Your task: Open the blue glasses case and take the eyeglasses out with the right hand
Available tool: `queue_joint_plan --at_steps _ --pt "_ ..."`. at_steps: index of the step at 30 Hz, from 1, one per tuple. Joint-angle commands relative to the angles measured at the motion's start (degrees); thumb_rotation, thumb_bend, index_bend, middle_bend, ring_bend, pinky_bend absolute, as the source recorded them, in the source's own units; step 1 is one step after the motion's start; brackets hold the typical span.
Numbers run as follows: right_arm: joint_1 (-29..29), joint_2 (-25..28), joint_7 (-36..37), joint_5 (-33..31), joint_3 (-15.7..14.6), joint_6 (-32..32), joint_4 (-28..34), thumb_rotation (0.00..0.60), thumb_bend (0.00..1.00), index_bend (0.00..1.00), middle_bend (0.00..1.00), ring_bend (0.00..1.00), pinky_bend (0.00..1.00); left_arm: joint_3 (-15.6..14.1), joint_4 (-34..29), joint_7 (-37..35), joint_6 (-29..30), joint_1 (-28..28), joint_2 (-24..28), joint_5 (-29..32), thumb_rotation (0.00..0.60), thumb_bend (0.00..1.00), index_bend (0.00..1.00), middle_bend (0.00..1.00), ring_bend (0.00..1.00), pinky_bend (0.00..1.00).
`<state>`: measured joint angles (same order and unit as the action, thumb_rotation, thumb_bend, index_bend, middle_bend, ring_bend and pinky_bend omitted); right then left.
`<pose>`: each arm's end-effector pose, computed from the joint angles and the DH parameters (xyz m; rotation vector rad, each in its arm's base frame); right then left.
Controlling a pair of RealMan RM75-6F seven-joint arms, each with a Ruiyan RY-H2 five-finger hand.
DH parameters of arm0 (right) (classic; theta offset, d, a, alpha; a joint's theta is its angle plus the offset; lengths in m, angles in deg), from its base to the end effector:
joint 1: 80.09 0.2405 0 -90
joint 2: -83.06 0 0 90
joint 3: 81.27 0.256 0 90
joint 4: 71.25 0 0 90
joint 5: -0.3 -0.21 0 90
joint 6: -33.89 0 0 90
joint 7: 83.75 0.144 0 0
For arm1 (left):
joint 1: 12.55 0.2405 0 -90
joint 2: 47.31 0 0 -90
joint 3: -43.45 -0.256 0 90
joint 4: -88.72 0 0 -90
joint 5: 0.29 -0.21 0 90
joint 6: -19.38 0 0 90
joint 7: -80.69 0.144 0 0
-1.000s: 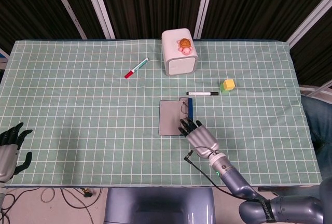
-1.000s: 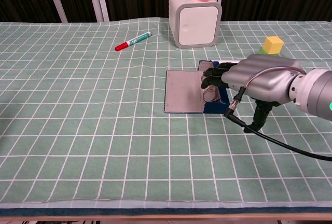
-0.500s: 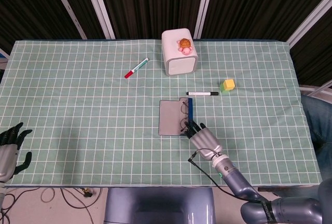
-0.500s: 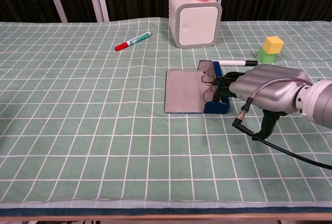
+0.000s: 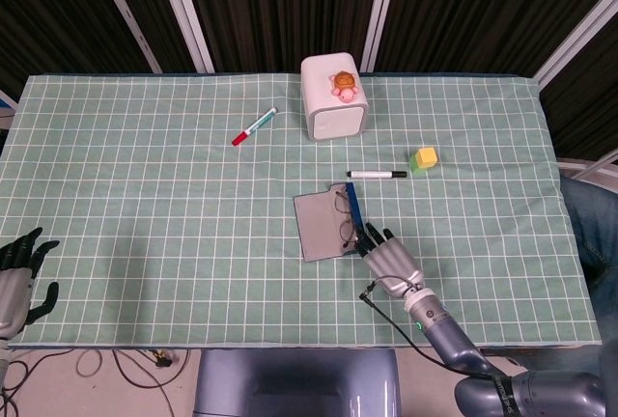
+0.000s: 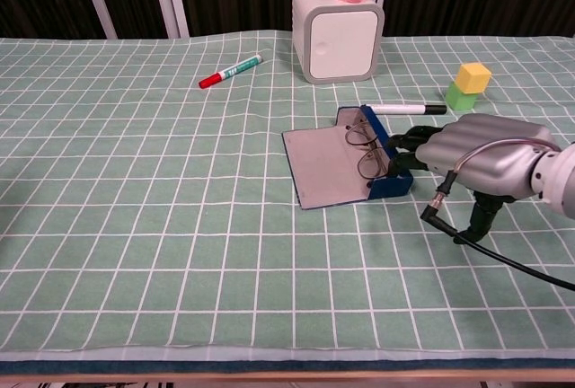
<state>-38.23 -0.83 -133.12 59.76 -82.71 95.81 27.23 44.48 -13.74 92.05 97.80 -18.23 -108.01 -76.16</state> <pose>-0.1610 -0.2816 -0.0151 2.0798 -0.5625 0.5593 -0.3086 0.1725 0.1493 -1.3862 -1.0267 -0.6768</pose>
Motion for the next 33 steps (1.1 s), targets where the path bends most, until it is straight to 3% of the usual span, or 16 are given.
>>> queue_joint_plan --at_steps 1,12,33 --pt "-0.21 0.38 0.43 0.20 -0.07 -0.06 0.08 0.600 0.18 0.24 0.00 0.04 0.24 0.00 0.00 0.00 -0.02 -0.01 0.00 0.00 0.600 0.46 0.17 0.00 0.00 0.09" --pt "-0.65 1.46 -0.18 0.27 -0.44 -0.18 -0.43 0.600 0.18 0.24 0.00 0.04 0.24 -0.03 -0.03 0.04 0.00 0.02 0.01 -0.01 0.600 0.47 0.17 0.00 0.00 0.09" --pt "1.33 2.61 -4.57 -6.93 1.70 -0.87 1.09 0.600 0.18 0.25 0.00 0.04 0.24 0.00 0.09 -0.08 0.21 0.05 -0.03 -0.29 0.600 0.47 0.17 0.00 0.00 0.08"
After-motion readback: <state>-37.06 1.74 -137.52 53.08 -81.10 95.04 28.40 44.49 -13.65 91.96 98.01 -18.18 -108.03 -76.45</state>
